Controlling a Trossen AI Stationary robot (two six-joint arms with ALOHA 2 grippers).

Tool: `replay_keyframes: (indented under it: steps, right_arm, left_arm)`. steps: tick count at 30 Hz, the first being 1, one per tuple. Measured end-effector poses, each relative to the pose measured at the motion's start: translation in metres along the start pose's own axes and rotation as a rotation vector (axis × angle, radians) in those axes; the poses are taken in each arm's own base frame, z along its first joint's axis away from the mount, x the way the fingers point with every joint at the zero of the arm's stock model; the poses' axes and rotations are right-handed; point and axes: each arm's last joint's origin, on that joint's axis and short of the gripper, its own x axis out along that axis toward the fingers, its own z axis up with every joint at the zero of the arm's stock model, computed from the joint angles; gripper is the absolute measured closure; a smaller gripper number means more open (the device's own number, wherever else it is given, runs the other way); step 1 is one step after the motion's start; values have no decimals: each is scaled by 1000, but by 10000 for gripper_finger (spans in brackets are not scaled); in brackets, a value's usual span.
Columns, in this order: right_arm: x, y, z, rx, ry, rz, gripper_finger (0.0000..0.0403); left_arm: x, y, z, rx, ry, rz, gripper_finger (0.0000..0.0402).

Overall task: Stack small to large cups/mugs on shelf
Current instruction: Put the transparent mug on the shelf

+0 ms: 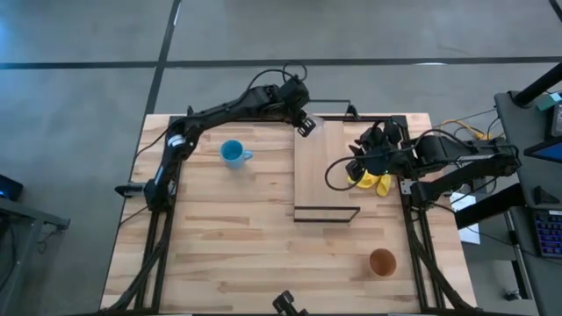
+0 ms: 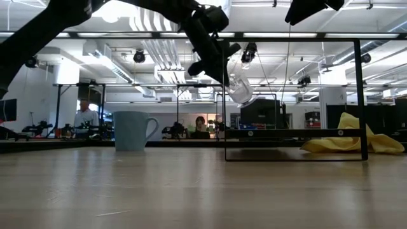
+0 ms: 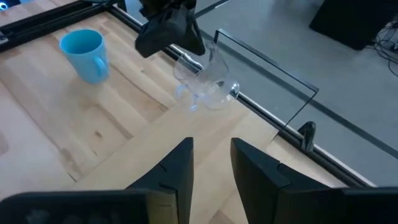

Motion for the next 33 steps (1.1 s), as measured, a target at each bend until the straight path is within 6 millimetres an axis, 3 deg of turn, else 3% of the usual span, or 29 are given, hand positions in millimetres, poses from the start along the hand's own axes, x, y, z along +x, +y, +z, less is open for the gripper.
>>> replay_keyframes:
  steps: [20, 25, 33]
  right_arm:
    - [7, 3, -6, 51, 11, -27, 303]
    - [31, 16, -24, -22, 8, -81, 303]
    - [86, 37, -60, -117, -125, -161, 303]
  left_arm:
    - [25, 2, -19, -149, 91, 14, 401]
    - [28, 2, -22, -250, 105, 9, 401]
    - [28, -1, -19, -368, 106, -89, 401]
